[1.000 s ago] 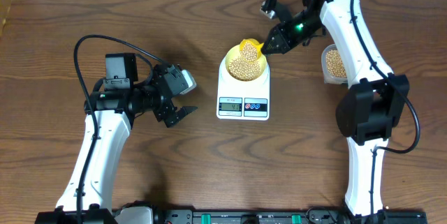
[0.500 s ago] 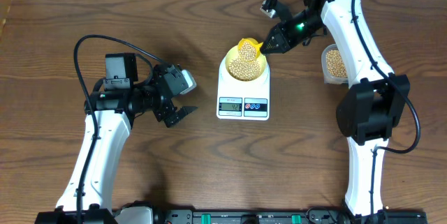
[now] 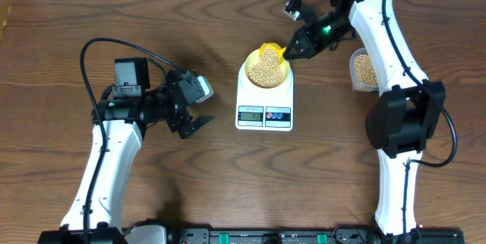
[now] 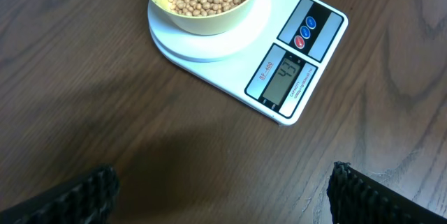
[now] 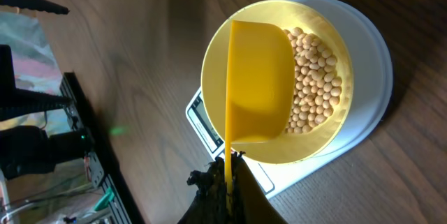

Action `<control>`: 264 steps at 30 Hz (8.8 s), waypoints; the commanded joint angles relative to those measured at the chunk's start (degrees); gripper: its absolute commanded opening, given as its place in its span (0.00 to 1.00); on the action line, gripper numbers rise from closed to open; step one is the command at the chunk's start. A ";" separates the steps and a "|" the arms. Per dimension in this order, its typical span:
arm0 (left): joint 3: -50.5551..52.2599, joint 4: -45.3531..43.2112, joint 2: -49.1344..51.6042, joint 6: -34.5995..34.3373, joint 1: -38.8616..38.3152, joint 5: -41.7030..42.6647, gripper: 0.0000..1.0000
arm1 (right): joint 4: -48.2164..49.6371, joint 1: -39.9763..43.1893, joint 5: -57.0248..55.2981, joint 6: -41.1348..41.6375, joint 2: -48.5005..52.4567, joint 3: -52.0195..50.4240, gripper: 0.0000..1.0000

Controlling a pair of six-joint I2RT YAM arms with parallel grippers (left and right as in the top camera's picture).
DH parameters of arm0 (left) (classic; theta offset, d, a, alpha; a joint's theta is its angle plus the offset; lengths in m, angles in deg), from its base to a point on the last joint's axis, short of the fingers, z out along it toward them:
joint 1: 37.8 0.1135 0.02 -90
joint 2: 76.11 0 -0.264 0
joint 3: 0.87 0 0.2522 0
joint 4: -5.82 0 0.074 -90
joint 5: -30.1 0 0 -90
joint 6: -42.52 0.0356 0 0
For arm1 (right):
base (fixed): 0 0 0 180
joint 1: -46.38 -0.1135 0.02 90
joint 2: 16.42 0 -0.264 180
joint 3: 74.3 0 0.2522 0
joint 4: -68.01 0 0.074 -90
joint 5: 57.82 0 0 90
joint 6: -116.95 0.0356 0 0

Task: Scoop item into bowl and weigh 50g on scale
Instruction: 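Tilt the scoop slightly to trickle soybeans into the bowl, then raise the scoop above the bowl and shake beans out, then lower the scoop back to the bowl rim and tilt to pour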

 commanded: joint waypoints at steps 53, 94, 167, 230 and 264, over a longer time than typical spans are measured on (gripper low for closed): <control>-0.35 -0.04 0.22 0.57 0.20 -0.13 0.98 | -2.03 2.75 5.18 -7.72 -1.57 1.36 0.01; -0.35 -0.04 0.22 0.57 0.20 -0.11 0.98 | -1.51 -0.70 -0.94 -9.29 -1.60 1.36 0.01; -0.35 -0.04 0.22 0.57 0.20 -0.13 0.98 | -3.61 5.29 12.22 -9.22 -1.60 4.63 0.01; -0.35 -0.04 0.22 0.57 0.20 -0.11 0.98 | -0.94 -2.73 -8.35 -8.74 -1.60 4.66 0.01; -0.35 -0.04 0.22 0.57 0.20 -0.11 0.98 | 1.38 -5.27 -12.63 -10.69 -1.60 4.68 0.01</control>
